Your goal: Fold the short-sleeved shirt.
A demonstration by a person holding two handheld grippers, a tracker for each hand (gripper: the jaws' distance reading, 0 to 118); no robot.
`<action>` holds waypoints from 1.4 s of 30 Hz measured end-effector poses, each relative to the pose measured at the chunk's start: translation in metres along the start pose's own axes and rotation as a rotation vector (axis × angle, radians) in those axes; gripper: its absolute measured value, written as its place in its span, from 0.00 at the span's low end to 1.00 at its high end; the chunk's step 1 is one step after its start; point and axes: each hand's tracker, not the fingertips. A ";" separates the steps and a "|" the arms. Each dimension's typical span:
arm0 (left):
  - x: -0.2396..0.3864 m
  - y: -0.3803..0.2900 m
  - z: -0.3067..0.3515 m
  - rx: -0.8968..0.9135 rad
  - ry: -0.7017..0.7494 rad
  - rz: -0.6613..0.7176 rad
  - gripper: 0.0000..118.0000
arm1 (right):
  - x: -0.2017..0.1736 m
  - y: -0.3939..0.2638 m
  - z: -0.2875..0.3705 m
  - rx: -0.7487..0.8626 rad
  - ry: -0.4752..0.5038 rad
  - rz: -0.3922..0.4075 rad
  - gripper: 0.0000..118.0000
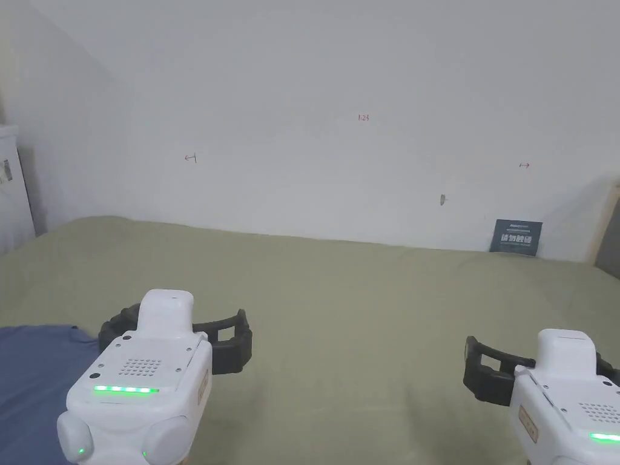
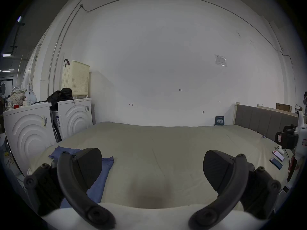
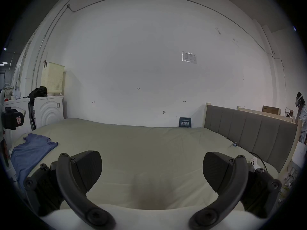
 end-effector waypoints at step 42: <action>-0.002 0.004 -0.005 0.007 0.009 -0.004 1.00 | 0.005 0.008 -0.004 0.011 -0.010 -0.019 1.00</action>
